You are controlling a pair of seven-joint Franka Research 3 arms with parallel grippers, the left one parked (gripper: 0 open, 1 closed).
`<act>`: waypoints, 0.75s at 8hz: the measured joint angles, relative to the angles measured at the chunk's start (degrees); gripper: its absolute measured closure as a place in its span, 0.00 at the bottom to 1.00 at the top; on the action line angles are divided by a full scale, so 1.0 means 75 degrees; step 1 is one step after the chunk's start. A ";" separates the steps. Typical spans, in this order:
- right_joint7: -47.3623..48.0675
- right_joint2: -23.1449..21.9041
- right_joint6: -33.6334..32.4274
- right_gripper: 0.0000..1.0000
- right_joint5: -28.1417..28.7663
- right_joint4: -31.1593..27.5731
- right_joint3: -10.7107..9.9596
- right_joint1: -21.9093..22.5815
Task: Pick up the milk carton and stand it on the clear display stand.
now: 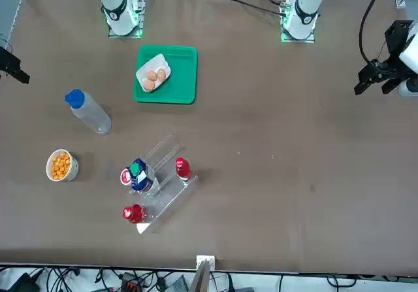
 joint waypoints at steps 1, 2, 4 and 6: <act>0.0000 -0.0241 0.0371 0.00 0.0000 -0.0441 0.0117 -0.0076; 0.0000 -0.0505 0.0642 0.01 0.0000 -0.0915 0.0430 -0.0285; 0.0000 -0.0881 0.0763 0.00 -0.0001 -0.1455 0.1169 -0.0819; 0.0000 -0.0989 0.0810 0.00 -0.0001 -0.1573 0.1497 -0.1001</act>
